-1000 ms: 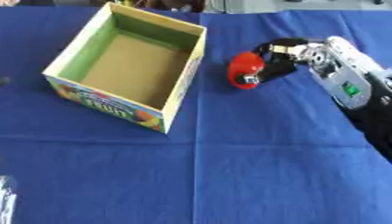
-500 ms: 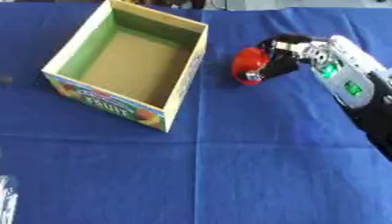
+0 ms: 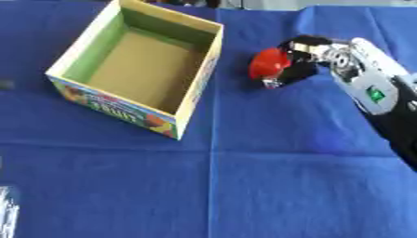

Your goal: Pick up objects on the table and place them in the box.

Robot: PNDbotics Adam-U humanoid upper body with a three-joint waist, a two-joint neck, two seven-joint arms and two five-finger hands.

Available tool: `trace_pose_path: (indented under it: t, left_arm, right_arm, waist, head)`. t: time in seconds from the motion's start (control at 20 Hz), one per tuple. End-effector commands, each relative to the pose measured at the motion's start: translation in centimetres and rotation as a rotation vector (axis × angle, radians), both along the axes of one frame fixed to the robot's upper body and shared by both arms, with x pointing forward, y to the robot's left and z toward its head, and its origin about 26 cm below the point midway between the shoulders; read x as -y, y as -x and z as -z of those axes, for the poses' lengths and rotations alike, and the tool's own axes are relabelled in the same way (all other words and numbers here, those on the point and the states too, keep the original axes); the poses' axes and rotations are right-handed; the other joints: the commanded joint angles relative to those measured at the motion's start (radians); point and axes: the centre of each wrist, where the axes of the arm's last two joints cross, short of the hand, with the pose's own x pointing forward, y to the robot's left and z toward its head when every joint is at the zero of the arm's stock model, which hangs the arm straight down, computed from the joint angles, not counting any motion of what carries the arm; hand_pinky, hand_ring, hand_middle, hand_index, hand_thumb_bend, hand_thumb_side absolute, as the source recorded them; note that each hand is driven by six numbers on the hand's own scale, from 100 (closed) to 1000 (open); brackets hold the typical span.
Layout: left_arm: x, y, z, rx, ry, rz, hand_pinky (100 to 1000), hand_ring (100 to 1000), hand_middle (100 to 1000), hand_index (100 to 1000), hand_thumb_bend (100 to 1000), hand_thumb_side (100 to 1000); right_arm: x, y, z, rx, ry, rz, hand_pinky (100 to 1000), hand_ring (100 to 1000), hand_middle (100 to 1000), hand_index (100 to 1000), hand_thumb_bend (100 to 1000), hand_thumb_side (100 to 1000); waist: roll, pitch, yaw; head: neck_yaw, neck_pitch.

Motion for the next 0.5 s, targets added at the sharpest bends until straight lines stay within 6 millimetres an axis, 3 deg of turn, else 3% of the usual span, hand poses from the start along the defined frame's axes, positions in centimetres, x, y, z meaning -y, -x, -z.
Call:
trace_pose_path:
  t: [0.05,0.35,0.5]
  left_arm:
    - [0.05,0.22,-0.75,0.027,-0.004,0.004,566,922,834,630,100,902]
    - [0.03,0.22,-0.74,0.025,-0.003,0.003,566,922,834,630,100,901]
    - [0.05,0.22,-0.74,0.024,-0.004,0.004,566,923,834,630,100,902]
  right_arm:
    - [0.19,-0.18,0.34,0.006,-0.007,0.007,535,492,501,745,410,545]
    - [0.17,-0.23,0.73,0.037,-0.001,0.009,455,441,461,681,357,473]
    - [0.14,-0.18,0.66,0.071,0.005,0.010,429,428,449,645,263,436]
  waist:
    - [0.003,-0.014,0.002]
    - [0.002,-0.014,0.004]
    - [0.002,-0.014,0.002]
  head:
    - [0.001,-0.007]
    - [0.000,-0.009]
    - [0.000,-0.009]
